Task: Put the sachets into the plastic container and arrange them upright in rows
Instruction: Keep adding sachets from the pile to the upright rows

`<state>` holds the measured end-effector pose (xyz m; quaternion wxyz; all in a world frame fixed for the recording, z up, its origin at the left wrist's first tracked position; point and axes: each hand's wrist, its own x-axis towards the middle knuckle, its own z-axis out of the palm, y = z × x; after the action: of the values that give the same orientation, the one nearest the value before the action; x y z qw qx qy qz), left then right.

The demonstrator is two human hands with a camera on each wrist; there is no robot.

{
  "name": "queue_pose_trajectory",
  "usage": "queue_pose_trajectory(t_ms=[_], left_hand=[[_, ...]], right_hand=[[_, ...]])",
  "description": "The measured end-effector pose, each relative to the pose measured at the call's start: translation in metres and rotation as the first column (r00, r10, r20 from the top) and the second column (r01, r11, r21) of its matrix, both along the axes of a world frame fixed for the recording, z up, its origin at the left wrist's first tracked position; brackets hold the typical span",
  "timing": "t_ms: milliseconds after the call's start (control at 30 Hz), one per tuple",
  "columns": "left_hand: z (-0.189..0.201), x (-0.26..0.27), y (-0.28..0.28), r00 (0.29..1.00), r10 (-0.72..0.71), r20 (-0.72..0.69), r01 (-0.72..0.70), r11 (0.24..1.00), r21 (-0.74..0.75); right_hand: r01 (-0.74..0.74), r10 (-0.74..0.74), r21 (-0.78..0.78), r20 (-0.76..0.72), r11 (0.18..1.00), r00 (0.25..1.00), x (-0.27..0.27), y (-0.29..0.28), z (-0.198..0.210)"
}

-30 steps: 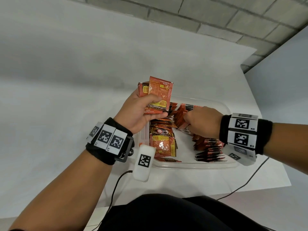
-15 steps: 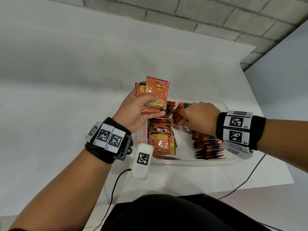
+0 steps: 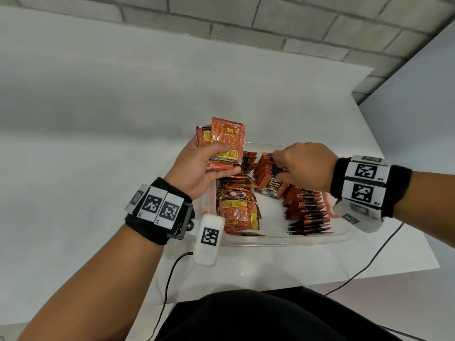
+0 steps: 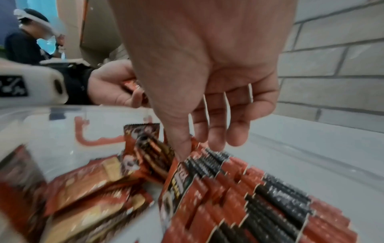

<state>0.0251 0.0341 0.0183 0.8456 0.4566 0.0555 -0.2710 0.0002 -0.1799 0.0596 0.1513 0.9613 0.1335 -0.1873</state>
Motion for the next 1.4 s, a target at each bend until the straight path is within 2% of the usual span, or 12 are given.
queue_pose_trajectory(t_ms=[133,267,333,633,733,833,967,1033,1100,1167,1300,1400], left_hand=[[0.008,-0.003,-0.003,0.996,-0.073,0.047,0.069,0.994,0.081],[0.025,-0.008,-0.017,0.974,-0.200,0.107,0.182,0.970,0.159],[0.031,-0.007,-0.024,0.967,-0.227,0.116,0.205,0.962,0.179],[0.033,0.001,-0.037,0.979,-0.163,0.126,0.136,0.971,0.195],[0.031,0.006,-0.040,0.992,-0.125,0.034,0.120,0.985,0.126],[0.031,0.000,-0.048,0.989,-0.149,0.003,0.149,0.988,0.045],[0.029,-0.002,-0.055,0.994,-0.102,0.029,0.104,0.992,-0.067],[0.026,-0.003,-0.055,0.997,-0.056,0.060,0.061,0.994,-0.086],[0.023,-0.003,-0.055,0.996,-0.015,0.085,0.023,0.994,-0.103],[0.021,-0.005,-0.055,0.992,0.004,0.125,0.009,0.995,-0.101],[0.022,-0.008,-0.053,0.976,-0.091,0.198,0.104,0.993,-0.057],[0.025,-0.011,-0.050,0.969,-0.148,0.196,0.157,0.987,-0.034]], right_hand=[[0.240,-0.273,0.352,0.046,0.905,0.961,0.011,-0.011,0.022],[0.488,-0.473,0.820,-0.317,0.298,0.822,0.011,-0.001,0.041],[0.471,-0.430,0.868,-0.369,0.158,0.824,0.004,0.002,0.042],[0.211,-0.500,0.970,-0.125,0.119,0.857,-0.013,-0.015,0.035],[0.019,-0.546,0.970,0.120,0.242,0.829,-0.016,-0.016,0.028],[-0.134,-0.352,0.884,0.312,0.448,0.883,-0.025,-0.010,0.019],[-0.164,-0.180,0.833,0.299,0.529,0.937,-0.031,-0.007,0.009],[0.017,-0.336,0.894,0.150,0.447,0.930,-0.031,-0.006,0.009],[0.348,-0.499,0.925,-0.232,0.153,0.835,-0.031,-0.001,0.014],[0.571,-0.457,0.809,-0.564,-0.139,0.688,-0.031,0.003,0.016],[0.569,-0.364,0.756,-0.654,-0.324,0.663,-0.029,0.005,0.023],[0.499,-0.404,0.784,-0.619,-0.370,0.673,-0.024,0.004,0.030]])
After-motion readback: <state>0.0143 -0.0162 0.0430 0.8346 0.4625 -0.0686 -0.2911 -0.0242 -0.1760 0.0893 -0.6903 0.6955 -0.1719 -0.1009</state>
